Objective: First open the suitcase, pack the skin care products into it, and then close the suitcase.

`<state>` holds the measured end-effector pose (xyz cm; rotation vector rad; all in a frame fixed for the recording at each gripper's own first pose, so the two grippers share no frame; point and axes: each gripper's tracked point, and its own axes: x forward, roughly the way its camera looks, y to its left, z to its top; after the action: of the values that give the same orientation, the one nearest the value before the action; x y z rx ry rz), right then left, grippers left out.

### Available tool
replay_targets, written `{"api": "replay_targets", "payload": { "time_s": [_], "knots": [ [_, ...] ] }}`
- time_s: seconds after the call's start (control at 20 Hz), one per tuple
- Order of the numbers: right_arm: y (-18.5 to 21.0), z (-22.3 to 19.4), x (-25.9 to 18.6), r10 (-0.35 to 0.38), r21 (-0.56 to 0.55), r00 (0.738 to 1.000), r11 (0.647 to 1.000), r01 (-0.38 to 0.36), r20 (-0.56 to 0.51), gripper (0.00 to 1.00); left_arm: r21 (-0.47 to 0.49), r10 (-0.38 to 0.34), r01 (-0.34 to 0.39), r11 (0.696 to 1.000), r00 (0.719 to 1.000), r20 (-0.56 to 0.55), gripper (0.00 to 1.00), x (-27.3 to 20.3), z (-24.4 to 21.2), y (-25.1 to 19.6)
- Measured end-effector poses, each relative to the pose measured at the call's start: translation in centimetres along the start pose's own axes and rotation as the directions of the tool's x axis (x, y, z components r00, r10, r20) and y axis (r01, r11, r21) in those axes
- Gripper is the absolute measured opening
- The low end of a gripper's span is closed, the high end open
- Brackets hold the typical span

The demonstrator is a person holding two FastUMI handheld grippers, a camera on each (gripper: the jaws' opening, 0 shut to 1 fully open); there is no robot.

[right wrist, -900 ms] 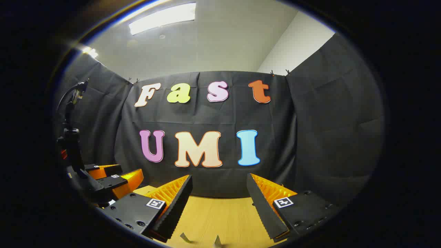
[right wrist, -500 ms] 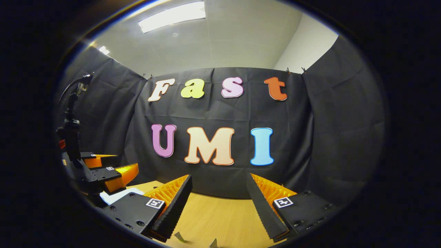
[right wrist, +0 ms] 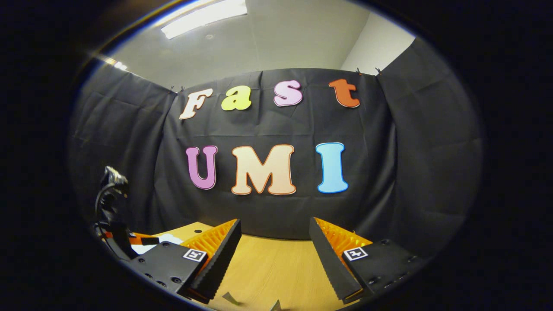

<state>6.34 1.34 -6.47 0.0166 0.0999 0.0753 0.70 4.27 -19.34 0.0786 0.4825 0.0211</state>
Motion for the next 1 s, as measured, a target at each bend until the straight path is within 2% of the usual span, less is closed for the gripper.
{"api": "replay_targets", "payload": {
  "time_s": [0.35,0.75,0.9,1.0],
  "knots": [
    [-1.6,-3.2,0.7,-0.093,-0.007,0.991,0.996,0.093,-0.097,0.99,-0.021,-0.075,0.072,0.997,0.972,-0.221,0.93,4.6,-7.0,-1.9],
    [-4.4,-4.3,0.0,-0.189,-0.055,0.972,0.982,0.183,-0.137,0.99,-0.013,-0.063,0.063,0.998,0.914,-0.401,0.94,7.7,-12.5,-2.2],
    [-4.3,-4.6,-0.1,-0.194,-0.082,0.970,0.980,0.184,-0.147,0.99,-0.019,-0.087,0.087,0.996,0.901,-0.424,0.78,8.9,-13.2,-2.7],
    [-3.9,-4.7,-0.2,-0.192,-0.102,0.970,0.979,0.178,-0.150,0.99,-0.031,-0.082,0.077,0.997,0.886,-0.457,0.78,9.3,-14.0,-2.9]
  ]
}}
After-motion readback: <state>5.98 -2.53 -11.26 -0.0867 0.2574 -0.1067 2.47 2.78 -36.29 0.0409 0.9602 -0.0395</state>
